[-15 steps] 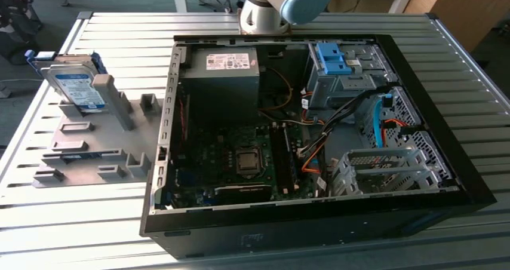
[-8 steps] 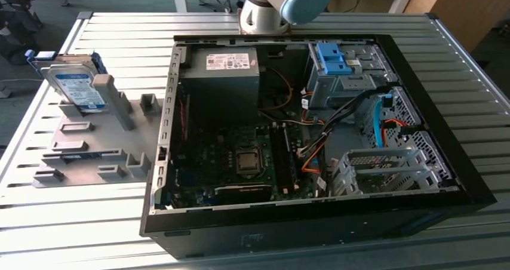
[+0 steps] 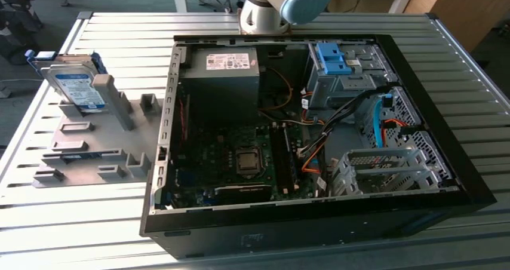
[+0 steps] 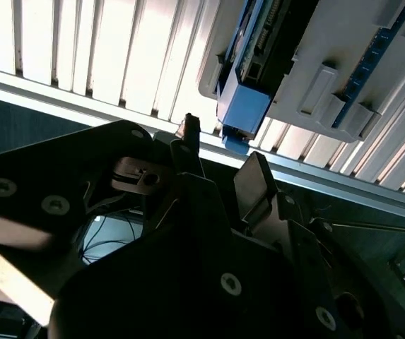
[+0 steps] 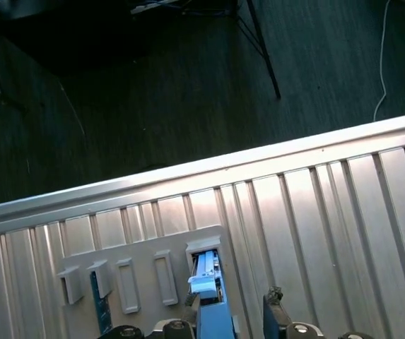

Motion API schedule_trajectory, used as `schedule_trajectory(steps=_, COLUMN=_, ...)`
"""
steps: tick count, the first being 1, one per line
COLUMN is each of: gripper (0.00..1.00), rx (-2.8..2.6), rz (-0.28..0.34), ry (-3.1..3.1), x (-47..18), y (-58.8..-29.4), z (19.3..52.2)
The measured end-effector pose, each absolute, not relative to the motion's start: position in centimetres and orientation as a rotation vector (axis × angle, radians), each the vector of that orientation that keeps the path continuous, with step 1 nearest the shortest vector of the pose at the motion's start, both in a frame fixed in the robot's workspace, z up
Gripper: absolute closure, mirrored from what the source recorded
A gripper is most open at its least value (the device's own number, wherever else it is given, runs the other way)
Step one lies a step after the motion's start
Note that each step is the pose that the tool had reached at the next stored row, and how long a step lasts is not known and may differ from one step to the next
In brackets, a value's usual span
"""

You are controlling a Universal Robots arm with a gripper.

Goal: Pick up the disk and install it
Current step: 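Pick up the disk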

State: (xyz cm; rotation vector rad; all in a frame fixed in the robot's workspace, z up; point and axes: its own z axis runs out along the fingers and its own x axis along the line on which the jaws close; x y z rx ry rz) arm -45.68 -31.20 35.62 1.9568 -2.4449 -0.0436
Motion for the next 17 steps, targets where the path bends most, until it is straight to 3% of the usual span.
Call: schedule_trajectory(steps=17, gripper=0.53, rx=2.003, rz=-0.021, ry=-2.428, x=-44.8, y=-32.2, z=34.4)
